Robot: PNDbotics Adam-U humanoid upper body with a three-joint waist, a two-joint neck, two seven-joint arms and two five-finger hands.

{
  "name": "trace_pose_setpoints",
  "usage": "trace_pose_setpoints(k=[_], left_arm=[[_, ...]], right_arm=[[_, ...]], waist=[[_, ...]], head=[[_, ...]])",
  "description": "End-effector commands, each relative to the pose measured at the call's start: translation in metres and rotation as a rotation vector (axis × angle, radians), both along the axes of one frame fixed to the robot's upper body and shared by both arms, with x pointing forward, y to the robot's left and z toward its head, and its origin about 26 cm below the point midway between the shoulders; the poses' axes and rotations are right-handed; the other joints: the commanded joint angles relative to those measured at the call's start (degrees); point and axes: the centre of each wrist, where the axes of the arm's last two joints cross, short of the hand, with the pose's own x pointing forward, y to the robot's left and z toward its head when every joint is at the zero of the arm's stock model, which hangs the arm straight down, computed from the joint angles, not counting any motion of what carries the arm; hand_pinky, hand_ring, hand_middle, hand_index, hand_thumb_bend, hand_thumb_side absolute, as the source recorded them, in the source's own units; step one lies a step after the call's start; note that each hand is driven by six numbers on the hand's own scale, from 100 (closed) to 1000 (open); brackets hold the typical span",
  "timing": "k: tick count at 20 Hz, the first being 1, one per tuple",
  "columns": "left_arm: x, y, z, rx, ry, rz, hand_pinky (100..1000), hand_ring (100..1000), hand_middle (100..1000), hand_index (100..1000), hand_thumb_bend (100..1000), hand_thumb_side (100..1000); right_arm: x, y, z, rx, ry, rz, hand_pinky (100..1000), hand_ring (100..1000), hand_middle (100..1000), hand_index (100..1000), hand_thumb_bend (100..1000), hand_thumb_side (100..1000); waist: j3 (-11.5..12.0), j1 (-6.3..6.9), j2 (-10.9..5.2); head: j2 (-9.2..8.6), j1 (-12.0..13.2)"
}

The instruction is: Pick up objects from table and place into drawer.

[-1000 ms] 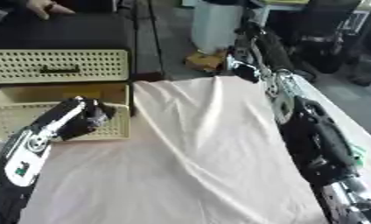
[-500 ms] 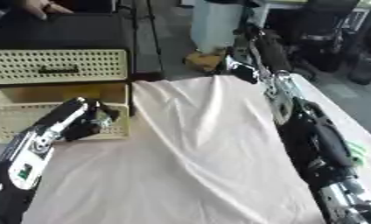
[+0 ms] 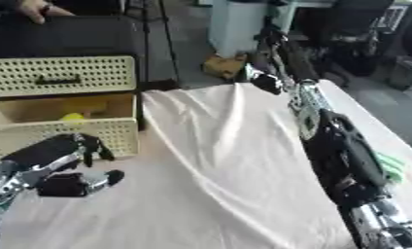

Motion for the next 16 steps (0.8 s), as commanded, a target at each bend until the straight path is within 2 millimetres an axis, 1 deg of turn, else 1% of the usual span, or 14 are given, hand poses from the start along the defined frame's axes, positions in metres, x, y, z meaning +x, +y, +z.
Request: trace_pose_setpoints(k=[1, 2, 5, 6, 7, 8, 10, 12, 16], left_arm=[[0.015, 0.016, -0.009, 0.083, 0.103, 0.099, 521, 632, 713, 781, 464, 1000], [0.022, 0.021, -0.016, 0.094, 0.116, 0.143, 546, 656, 724, 784, 460, 1000], [0.044, 0.030, -0.038, 0.108, 0.097, 0.271, 584, 678, 735, 786, 447, 1000], [0.049, 0.032, -0.044, 0.110, 0.083, 0.298, 589, 681, 737, 789, 443, 1000], [0.055, 0.033, -0.050, 0.106, 0.065, 0.320, 596, 687, 741, 794, 416, 1000], [0.059, 0.033, -0.053, 0.098, 0.043, 0.337, 599, 689, 743, 797, 429, 1000], [0.066, 0.033, -0.058, 0.065, -0.009, 0.358, 597, 687, 744, 801, 418, 1000], [0.072, 0.031, -0.058, 0.027, -0.065, 0.368, 590, 678, 736, 795, 407, 1000], [0.081, 0.022, -0.047, -0.067, -0.157, 0.353, 561, 639, 704, 780, 390, 1000]], right_arm=[[0.001, -0.008, 0.018, -0.010, -0.045, -0.011, 822, 903, 855, 841, 100, 407], [0.001, -0.008, 0.018, -0.008, -0.045, -0.011, 822, 903, 855, 841, 100, 408], [0.001, -0.007, 0.016, -0.003, -0.042, -0.009, 822, 903, 855, 841, 100, 406], [0.001, -0.006, 0.015, -0.002, -0.042, -0.007, 822, 903, 855, 842, 100, 407], [0.001, -0.006, 0.015, 0.000, -0.041, -0.006, 822, 903, 855, 842, 100, 402], [0.001, -0.005, 0.014, 0.001, -0.041, -0.004, 822, 903, 855, 841, 100, 407], [0.001, -0.004, 0.013, 0.004, -0.038, 0.000, 822, 904, 855, 842, 100, 408], [0.001, -0.002, 0.011, 0.005, -0.035, 0.005, 823, 904, 855, 842, 100, 409], [0.000, 0.000, 0.009, 0.006, -0.030, 0.012, 823, 905, 854, 841, 100, 409]], waist=[[-0.1, 0.07, -0.93], [-0.2, -0.04, -0.97], [-0.4, -0.43, -1.03], [-0.6, -0.52, -1.03], [-0.7, -0.60, -1.02], [-0.8, -0.65, -1.00], [-1.1, -0.74, -0.95], [-1.3, -0.76, -0.93], [-1.7, -0.69, -0.96]], head=[[-0.44, -0.3], [-0.40, -0.3], [-0.21, -0.2], [-0.16, -0.1], [-0.08, -0.1], [0.00, -0.1], [0.13, 0.0], [0.20, 0.2], [0.27, 0.3]])
